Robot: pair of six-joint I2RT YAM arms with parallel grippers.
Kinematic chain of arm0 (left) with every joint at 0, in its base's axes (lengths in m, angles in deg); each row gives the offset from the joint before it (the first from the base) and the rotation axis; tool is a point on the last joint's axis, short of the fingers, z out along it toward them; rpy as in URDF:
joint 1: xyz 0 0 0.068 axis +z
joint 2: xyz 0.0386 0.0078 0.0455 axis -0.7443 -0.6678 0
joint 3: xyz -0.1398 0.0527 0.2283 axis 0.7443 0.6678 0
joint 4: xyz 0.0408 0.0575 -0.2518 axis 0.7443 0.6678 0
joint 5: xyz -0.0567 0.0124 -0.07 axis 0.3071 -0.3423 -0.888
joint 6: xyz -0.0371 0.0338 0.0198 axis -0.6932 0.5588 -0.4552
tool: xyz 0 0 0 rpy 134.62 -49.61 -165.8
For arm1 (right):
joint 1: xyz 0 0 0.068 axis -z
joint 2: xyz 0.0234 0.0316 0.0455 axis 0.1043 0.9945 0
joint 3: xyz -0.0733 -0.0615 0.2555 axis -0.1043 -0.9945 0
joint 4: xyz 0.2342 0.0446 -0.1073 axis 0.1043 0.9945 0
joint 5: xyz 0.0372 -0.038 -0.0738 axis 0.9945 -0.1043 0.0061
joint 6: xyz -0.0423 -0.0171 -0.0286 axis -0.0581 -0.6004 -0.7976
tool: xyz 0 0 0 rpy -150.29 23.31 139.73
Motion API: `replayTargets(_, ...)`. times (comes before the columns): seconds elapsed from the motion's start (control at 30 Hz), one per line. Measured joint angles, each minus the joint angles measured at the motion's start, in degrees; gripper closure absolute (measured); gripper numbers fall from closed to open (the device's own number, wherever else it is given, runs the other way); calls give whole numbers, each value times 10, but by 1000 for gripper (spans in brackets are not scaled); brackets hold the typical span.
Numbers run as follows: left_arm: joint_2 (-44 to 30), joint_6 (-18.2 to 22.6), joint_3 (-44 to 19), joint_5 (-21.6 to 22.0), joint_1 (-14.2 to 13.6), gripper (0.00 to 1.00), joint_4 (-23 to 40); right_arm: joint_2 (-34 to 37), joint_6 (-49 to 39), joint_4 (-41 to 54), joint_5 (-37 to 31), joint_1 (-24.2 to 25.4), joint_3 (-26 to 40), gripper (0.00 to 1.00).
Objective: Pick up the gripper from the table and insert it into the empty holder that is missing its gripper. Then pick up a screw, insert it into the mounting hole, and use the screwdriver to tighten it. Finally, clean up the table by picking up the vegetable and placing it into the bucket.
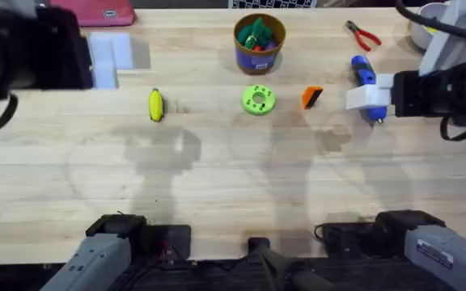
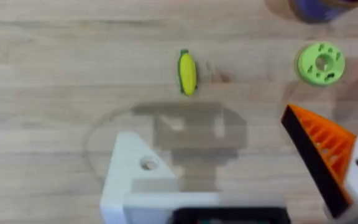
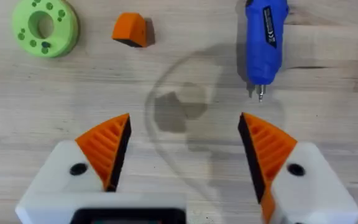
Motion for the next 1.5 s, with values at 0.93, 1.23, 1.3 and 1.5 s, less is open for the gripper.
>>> replayTargets(0.93,198,0,377,-28,0,15,-405,0,0,0,0,0,0,7)
replayTargets(1.23,373,-1,585,-72,0,15,-618,0,0,0,0,0,0,7)
replayTargets(1.3,404,-1,616,-78,0,15,-654,0,0,0,0,0,0,8)
replayTargets(1.5,482,-2,698,-85,0,16,-721,0,0,0,0,0,0,7)
